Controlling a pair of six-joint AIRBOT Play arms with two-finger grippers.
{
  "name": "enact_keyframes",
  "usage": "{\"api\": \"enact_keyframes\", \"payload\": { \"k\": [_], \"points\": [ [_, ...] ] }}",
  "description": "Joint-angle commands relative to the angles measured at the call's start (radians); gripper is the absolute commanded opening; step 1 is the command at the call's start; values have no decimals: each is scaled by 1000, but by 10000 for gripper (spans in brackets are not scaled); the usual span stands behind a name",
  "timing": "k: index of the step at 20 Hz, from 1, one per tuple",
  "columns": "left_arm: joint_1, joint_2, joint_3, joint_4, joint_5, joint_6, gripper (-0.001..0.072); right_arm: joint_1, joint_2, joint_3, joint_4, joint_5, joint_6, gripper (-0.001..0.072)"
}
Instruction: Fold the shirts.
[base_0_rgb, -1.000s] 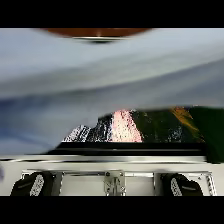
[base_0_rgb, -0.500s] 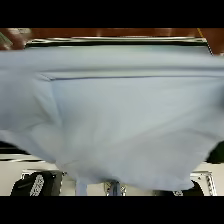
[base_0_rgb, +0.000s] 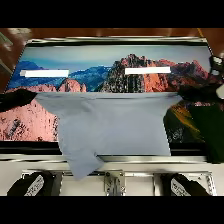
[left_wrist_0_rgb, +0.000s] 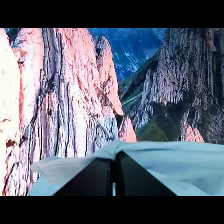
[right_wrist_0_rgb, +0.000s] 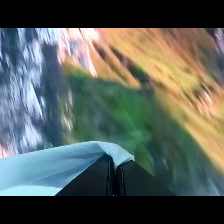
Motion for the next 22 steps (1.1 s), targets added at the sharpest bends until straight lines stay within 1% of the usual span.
{"api": "enact_keyframes", "payload": {
  "k": [1, 3, 4, 5, 6, 8, 11, 13, 14, 15, 16, 18, 20, 21, 22],
  "points": [
    [-106, -225, -35, -65, 363, 78, 34, 92, -201, -50, 101, -520, 13, 59],
    [-168, -336, 2, -65, 533, 77, 35, 132, -282, -50, 124, -734, 58, 60],
    [-195, -386, 23, -65, 596, 77, 35, 143, -317, -50, 124, -809, 62, 60],
    [-216, -430, 39, -65, 634, 77, 35, 146, -351, -50, 124, -861, 61, 60],
    [-235, -474, 52, -66, 655, 77, 35, 146, -380, -50, 125, -884, 63, 60],
    [-257, -547, 58, -65, 654, 68, 34, 142, -430, -50, 124, -887, 63, 59],
    [-261, -608, 58, -65, 623, -4, 35, 143, -474, -50, 124, -868, 64, 60],
    [-259, -601, 61, -65, 614, -5, 34, 141, -465, -50, 124, -822, 64, 60],
    [-252, -588, 68, -64, 591, -1, 35, 135, -447, -50, 117, -777, 63, 60],
    [-241, -574, 79, -60, 543, 0, 35, 125, -423, -50, 106, -710, 62, 60],
    [-225, -561, 93, -52, 463, -1, 35, 113, -397, -50, 90, -628, 62, 60],
    [-183, -553, 123, -10, 234, -2, 34, 79, -349, -50, 60, -408, 60, 60],
    [-138, -564, 123, 0, 22, -30, 33, 39, -343, -50, 60, -180, 60, 60],
    [-120, -576, 123, 19, -66, -50, 33, 24, -347, -50, 54, -101, 59, 60],
    [-103, -590, 123, 39, -141, -69, 33, 12, -355, -51, 51, -59, 59, 60]
  ]
}}
